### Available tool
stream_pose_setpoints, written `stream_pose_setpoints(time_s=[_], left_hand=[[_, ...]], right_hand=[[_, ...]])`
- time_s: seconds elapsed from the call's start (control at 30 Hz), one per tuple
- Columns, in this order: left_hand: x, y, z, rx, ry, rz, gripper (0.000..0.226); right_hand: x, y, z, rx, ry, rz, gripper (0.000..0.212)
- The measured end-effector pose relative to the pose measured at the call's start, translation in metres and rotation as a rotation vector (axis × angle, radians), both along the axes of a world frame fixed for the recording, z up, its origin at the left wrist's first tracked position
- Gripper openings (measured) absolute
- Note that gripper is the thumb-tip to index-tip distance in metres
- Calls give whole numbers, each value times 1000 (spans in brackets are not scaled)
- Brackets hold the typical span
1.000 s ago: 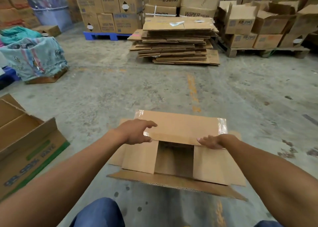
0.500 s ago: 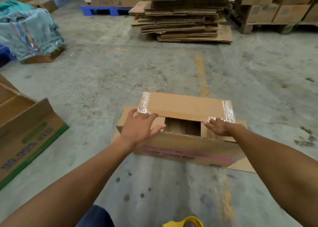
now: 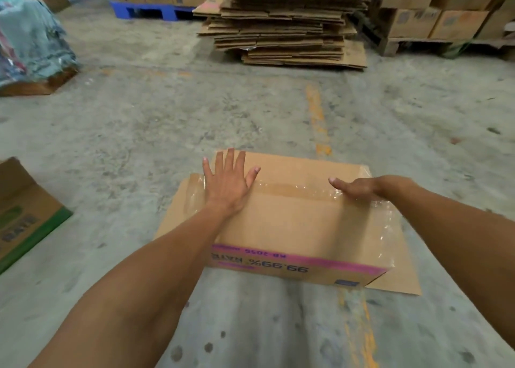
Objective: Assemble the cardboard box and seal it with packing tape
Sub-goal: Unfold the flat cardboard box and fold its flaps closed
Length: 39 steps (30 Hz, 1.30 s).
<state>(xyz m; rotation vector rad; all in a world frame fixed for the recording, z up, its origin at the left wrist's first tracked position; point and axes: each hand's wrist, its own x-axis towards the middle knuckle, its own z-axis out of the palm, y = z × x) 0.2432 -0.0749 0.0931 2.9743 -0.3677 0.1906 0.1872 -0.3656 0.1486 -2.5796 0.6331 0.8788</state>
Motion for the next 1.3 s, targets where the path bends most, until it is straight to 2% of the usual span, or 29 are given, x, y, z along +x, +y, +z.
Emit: stream_pose_setpoints(time_s=[0.1, 0.17, 0.23, 0.3, 0.4, 0.8, 1.1, 1.3], left_hand=[[7, 3, -16, 23, 79, -72, 71], [4, 5, -34, 51, 170, -105, 71], [-2, 8, -51, 53, 257, -104, 69], [-6, 9, -62, 54, 260, -95, 67], [-8, 9, -66, 64, 225, -90, 67], [-30, 24, -62, 40, 231, -92, 68], [-139, 47, -64, 71, 237, -30, 76], [-175, 60, -62, 68, 228, -52, 76]], right_hand=[[-17, 2, -34, -247, -306, 108, 72], [-35, 5, -57, -354, -409, 183, 59], [-50, 10, -82, -373, -448, 204, 53], [-60, 16, -98, -331, -483, 133, 55], [-60, 16, -106, -341, -496, 39, 58], [-106, 30, -103, -273, -500, -70, 57], [-167, 39, -96, -284, -512, 45, 56], [-207, 49, -100, -278, -503, 77, 57]])
